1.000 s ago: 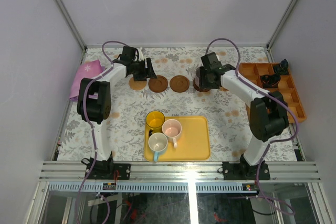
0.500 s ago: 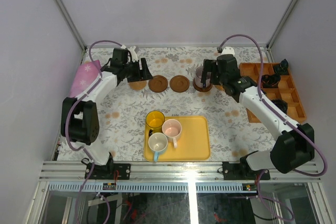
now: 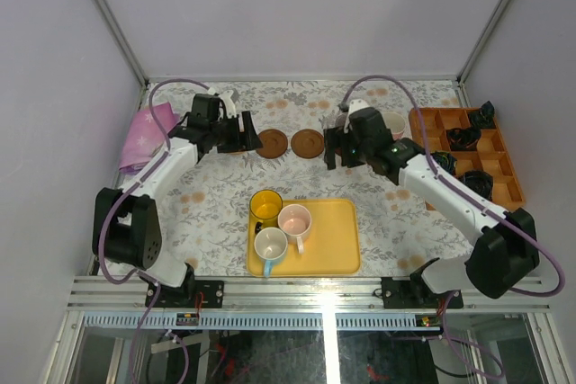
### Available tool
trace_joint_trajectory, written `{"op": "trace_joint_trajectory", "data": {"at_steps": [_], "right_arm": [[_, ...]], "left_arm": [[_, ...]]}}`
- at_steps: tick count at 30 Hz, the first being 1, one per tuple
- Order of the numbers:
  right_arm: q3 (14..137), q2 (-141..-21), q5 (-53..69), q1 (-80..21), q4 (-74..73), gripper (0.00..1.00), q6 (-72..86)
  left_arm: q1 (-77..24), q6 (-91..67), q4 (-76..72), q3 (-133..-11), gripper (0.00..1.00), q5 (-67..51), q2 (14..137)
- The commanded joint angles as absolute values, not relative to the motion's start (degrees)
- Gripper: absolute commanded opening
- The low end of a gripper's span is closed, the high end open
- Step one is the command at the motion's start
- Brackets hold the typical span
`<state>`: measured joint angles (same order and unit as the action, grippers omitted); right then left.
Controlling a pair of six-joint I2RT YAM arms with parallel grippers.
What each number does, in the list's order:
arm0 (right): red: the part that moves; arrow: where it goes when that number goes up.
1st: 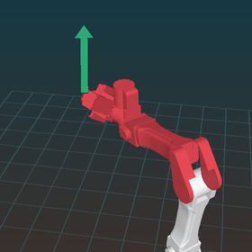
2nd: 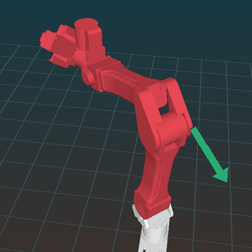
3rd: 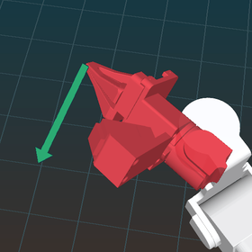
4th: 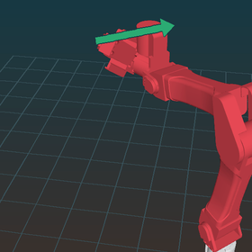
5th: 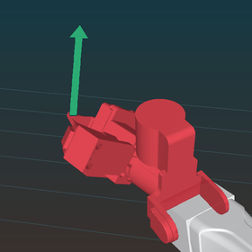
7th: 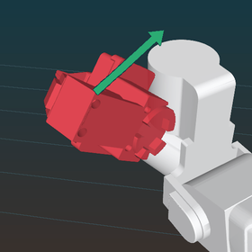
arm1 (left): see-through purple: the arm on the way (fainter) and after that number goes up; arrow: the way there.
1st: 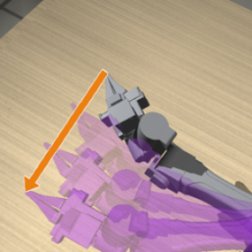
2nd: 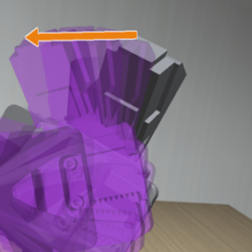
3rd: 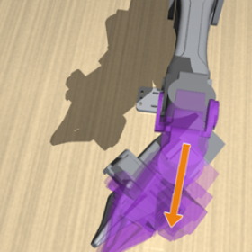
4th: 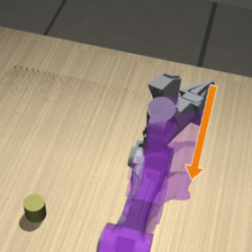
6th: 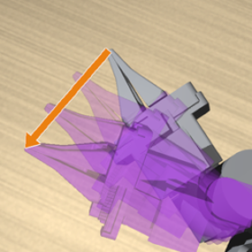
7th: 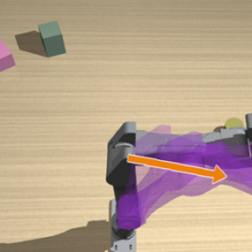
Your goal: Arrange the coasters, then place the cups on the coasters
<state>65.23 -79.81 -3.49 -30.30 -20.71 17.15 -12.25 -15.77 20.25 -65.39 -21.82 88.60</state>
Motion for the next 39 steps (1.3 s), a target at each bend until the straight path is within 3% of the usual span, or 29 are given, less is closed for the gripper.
{"op": "trace_joint_trajectory", "data": {"at_steps": [1, 5, 17, 39], "right_arm": [[62.6, -75.9, -2.7, -37.9, -26.5, 0.86, 18.4], [56.7, -71.9, -1.0, -43.4, -28.5, 0.82, 22.6], [54.4, -68.8, -4.7, -60.0, -32.8, 0.89, 28.4], [61.6, -83.5, -5.8, -65.9, -30.4, 0.85, 31.1]], "left_arm": [[-12.8, -14.7, 22.3, -64.1, 0.70, -21.3, 84.4], [-12.9, -13.2, 25.2, -61.9, 0.70, -20.9, 81.2], [-13.2, -13.6, 25.8, -55.8, 0.70, -23.9, 75.2], [-13.2, -12.8, 25.2, -47.5, 0.72, -22.1, 66.5]]}}
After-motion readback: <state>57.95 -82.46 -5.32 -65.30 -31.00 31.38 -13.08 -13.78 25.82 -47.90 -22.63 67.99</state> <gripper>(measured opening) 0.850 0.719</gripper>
